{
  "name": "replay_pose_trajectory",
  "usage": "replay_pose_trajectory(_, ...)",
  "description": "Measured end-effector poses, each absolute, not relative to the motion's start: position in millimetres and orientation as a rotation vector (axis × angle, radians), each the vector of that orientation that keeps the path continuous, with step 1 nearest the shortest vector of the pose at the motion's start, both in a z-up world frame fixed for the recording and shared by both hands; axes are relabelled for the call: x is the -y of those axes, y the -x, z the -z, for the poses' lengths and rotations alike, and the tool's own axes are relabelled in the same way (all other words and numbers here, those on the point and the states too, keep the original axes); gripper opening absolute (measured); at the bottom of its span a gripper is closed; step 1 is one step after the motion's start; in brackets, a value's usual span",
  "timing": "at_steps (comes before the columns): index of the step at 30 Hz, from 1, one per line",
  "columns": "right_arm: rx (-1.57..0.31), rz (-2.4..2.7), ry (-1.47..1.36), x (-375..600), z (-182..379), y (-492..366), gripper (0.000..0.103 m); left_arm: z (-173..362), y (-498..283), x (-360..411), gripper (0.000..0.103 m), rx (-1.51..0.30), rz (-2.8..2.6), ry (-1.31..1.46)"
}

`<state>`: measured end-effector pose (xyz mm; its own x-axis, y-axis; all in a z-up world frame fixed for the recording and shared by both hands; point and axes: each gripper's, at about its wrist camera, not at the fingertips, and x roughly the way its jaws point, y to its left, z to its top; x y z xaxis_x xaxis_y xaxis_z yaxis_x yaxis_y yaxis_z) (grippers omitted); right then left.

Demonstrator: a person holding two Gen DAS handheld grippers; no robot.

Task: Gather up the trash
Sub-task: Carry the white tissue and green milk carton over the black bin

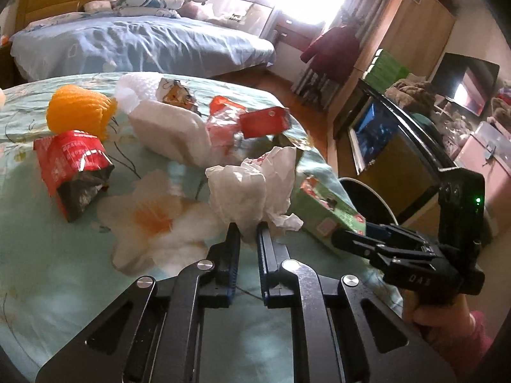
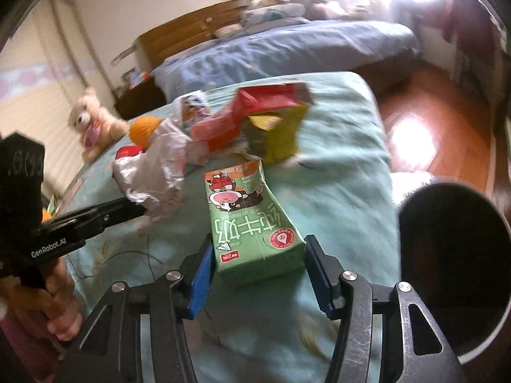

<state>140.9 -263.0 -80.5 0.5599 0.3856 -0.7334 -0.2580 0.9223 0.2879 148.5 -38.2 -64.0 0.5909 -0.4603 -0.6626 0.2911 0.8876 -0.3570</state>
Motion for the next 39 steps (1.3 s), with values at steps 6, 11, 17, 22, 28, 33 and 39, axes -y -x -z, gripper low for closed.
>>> replay_pose_trajectory(6,-0.866,-0.281,-0.207,289,73,-112,0.054,60,-135,61,0.010,-0.834,0.480,0.193)
replay_pose_trajectory(11,-0.832,-0.221,-0.223,302,63,-92,0.054,56,-128,83,0.010,-0.833,0.512,0.155)
replay_pose_trajectory(17,-0.812,-0.164,-0.249,323,61,-79,0.054,54,-123,107,0.010,-0.840,0.543,0.120)
replay_pose_trajectory(22,-0.806,-0.122,-0.273,341,62,-70,0.054,53,-118,130,0.010,-0.844,0.574,0.080)
replay_pose_trajectory(28,-0.795,-0.079,-0.288,359,61,-63,0.054,52,-117,159,0.010,-0.849,0.615,0.034)
replay_pose_trajectory(33,-0.786,-0.047,-0.298,373,60,-60,0.054,51,-117,179,0.010,-0.850,0.640,-0.001)
replay_pose_trajectory(39,-0.776,-0.015,-0.312,390,59,-58,0.054,50,-121,197,0.010,-0.854,0.659,-0.022)
